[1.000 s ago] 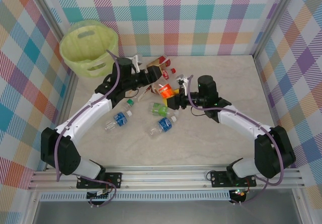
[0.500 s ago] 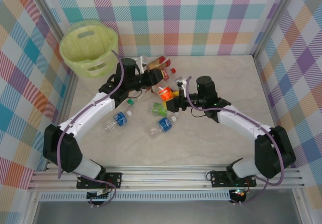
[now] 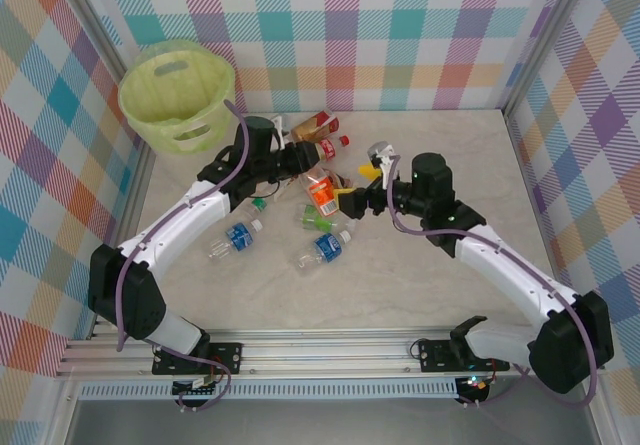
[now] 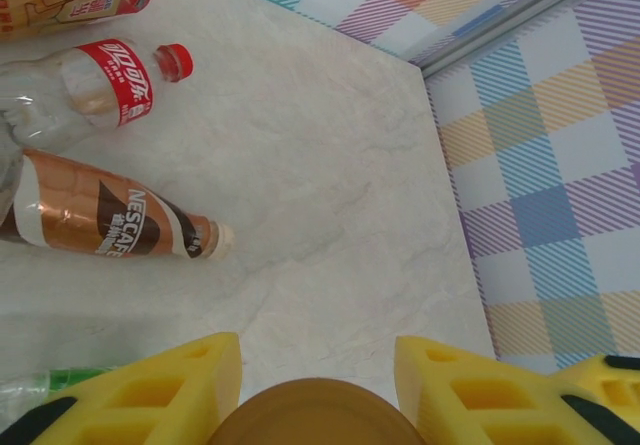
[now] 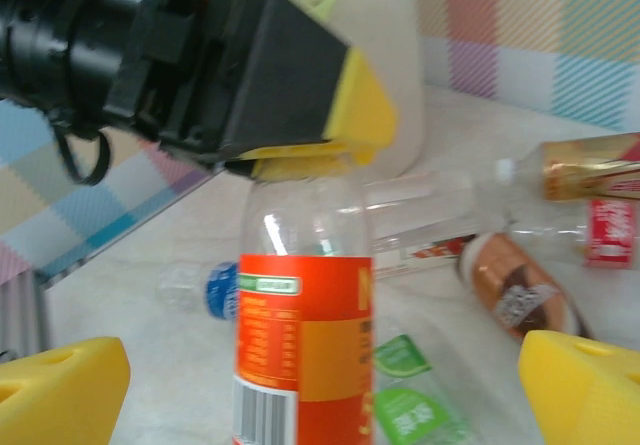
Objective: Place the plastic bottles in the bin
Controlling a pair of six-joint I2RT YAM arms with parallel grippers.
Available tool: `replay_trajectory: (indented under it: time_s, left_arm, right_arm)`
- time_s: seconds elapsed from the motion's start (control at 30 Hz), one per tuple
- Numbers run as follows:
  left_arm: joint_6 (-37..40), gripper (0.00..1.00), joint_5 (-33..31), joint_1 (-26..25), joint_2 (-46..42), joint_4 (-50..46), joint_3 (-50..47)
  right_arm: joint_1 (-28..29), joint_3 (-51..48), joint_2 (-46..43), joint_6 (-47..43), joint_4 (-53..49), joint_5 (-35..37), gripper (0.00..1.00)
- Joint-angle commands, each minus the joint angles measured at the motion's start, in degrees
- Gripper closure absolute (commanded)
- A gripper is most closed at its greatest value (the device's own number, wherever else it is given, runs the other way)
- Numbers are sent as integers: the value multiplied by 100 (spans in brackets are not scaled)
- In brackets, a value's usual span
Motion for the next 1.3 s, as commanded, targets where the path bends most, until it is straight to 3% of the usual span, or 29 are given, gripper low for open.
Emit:
replay_trajectory:
  time_s: [0.0, 0.3, 0.43, 0.6, 0.83, 1.0, 1.27]
  left_arm:
    - [187, 100, -167, -23, -223, -13, 147]
    - [507, 100, -475, 12, -472, -191, 221]
    - [787, 100, -1006, 12, -736, -582, 296]
    - [1132, 100, -1619, 21, -1029, -730, 385]
    - [2558, 100, -2979, 73, -1150, -1208, 1289]
    - [3030, 100, -3867, 142, -970, -1225, 2152]
    - [4332, 100, -5452, 486, -265, -399, 3159]
  right_arm:
    - [13, -221, -120, 12, 257, 1091, 0]
    - [13, -578, -191, 547, 948, 2015, 0]
    - [13, -852, -304, 664, 1473, 2360, 0]
    - [14, -843, -336, 667, 1327, 2647, 0]
    - [17, -703, -275, 784, 1120, 2463, 0]
    - [13, -641, -301, 826, 1153, 2455, 0]
    - [13, -737, -444, 840, 1323, 2418, 0]
